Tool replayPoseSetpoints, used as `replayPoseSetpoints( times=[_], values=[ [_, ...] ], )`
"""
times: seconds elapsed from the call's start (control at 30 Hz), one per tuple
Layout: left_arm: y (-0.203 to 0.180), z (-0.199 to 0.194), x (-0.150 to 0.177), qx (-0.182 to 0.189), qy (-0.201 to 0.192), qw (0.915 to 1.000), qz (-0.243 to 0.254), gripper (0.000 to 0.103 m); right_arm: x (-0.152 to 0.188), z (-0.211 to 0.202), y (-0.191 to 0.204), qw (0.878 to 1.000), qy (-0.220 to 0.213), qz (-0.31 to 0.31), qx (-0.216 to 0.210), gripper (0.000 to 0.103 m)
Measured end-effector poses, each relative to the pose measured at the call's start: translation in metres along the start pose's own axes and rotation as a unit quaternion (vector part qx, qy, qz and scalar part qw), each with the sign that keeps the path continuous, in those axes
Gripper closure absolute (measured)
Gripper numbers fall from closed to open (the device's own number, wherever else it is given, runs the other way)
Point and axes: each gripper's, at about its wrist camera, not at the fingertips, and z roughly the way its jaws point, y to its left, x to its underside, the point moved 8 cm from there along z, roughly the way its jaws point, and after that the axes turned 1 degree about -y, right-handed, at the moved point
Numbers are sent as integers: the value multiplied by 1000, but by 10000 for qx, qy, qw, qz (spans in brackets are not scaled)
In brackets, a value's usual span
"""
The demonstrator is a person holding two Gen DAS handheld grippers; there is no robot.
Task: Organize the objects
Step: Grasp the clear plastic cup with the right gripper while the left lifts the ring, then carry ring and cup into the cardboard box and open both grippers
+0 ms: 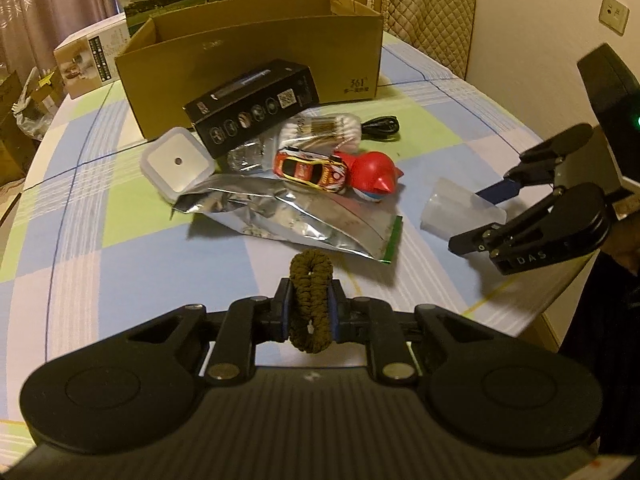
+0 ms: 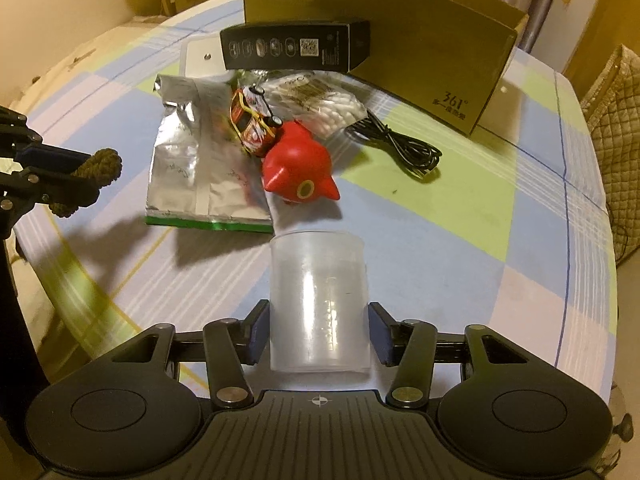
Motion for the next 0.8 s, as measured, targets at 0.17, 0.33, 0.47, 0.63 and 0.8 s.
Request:
replayPoseSetpoints(
  times=[0.17, 0.33, 0.47, 0.63, 0.8],
  values=[
    [8, -9, -9, -26, -95, 9999, -96, 89, -11, -15, 2, 9996, -242, 157, 58, 55],
    [19, -20, -28, -34, -223, 9997, -129, 89, -35, -37, 4, 9984, -521, 225, 62, 55],
    [31, -30, -57, -76, -370, 9992, -155, 89, -64, -58, 2, 9963, -785, 349, -9, 55],
    [50, -36, -111, -156, -605, 9980, -87, 89, -114, -82, -16, 9920, -1125, 572, -70, 55],
    [70, -25, -174, -241, -848, 9961, 35, 89, -173, -87, -50, 9875, -1390, 744, 79, 55]
  ],
)
